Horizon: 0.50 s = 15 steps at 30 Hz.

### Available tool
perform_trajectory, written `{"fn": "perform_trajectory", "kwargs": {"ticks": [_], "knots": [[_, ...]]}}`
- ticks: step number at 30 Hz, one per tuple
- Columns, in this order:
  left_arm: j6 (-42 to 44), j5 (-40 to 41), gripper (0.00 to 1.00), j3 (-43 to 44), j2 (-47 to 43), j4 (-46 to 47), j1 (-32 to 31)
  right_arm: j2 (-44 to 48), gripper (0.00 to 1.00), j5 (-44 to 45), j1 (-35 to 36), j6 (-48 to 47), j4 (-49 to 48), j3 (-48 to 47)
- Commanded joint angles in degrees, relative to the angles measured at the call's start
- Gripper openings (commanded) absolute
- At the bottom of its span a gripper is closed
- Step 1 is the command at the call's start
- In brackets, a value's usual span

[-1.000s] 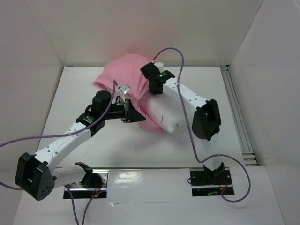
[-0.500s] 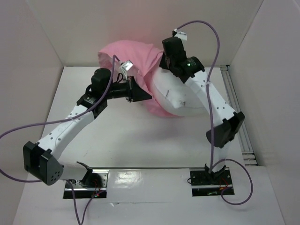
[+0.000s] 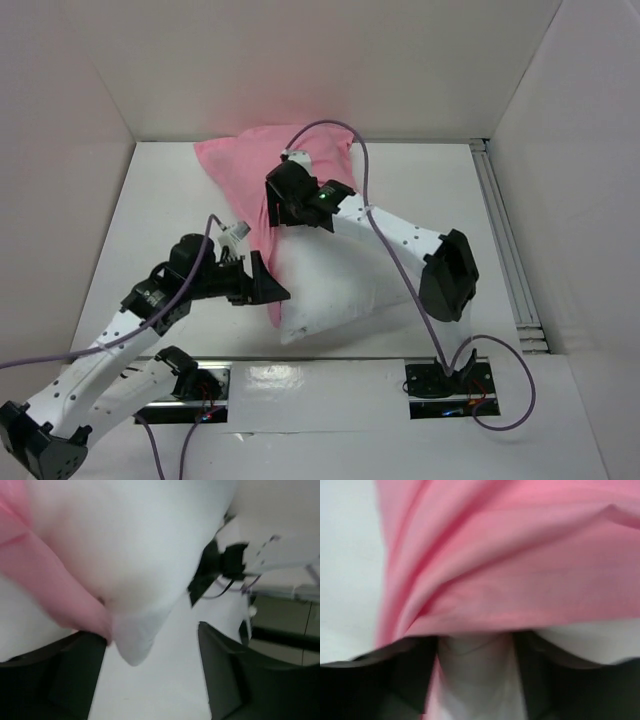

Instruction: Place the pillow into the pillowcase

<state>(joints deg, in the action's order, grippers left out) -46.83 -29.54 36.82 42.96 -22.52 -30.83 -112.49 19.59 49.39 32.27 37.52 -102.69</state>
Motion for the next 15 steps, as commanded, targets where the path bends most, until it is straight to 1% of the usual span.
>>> {"fn": "perform_trajectory", "kwargs": {"ticks": [1,2,3,5,6,7,8,9,10,11,12,13,14,15], "knots": [[4.72,8.24,0.88,11.76,-0.51,-9.8,1.03,8.76,0.77,0.7,1.15,-1.59,-3.07,-0.69],[6.64,9.75,0.91,13.7,0.19,-11.56,1.64,10.86,0.82,0.71,1.67,-1.6,-1.93,0.47],[7.62,10.98,0.96,17.46,1.5,-14.8,1.65,15.93,0.84,1.67,2.29,-1.6,-1.05,2.04],[9.91,15.11,0.96,20.56,2.82,-17.37,2.7,21.58,0.85,3.25,2.29,-1.69,0.53,8.37],[10.52,16.17,0.92,21.88,3.35,-18.34,2.7,27.44,0.85,4.74,2.29,-1.69,1.24,10.65],[11.23,18.27,0.82,23.63,4.23,-18.35,2.7,30.11,0.84,4.75,2.29,-1.16,3.07,13.02],[11.84,19.77,0.74,24.52,5.02,-18.35,3.31,32.66,0.8,5.8,0.03,0.41,4.57,16.87],[11.85,21.0,0.67,25.4,6.07,-18.35,3.32,37.03,0.72,6.5,-1.21,0.95,5.97,18.91],[12.72,22.58,0.57,27.76,9.56,-18.35,3.32,38.99,0.61,7.03,-2.87,1.56,9.21,22.33],[13.25,23.73,0.56,29.43,11.95,-19.04,3.32,40.58,0.54,7.04,-6.81,3.05,10.81,24.02],[13.25,24.61,0.56,31.28,14.58,-19.05,3.32,43.72,0.51,7.04,-8.93,3.06,11.95,25.6],[13.86,25.57,0.59,34.86,17.22,-19.05,2.8,45.15,0.51,5.82,-10.96,3.06,13.27,27.01],[13.87,30.11,0.65,36.73,19.86,-19.05,2.01,46.38,0.52,4.85,-12.8,3.06,13.28,29.37],[13.87,33.9,0.74,38.49,25.02,-19.57,0.87,47.52,0.68,3.19,-16.83,3.06,13.28,30.26]]}}
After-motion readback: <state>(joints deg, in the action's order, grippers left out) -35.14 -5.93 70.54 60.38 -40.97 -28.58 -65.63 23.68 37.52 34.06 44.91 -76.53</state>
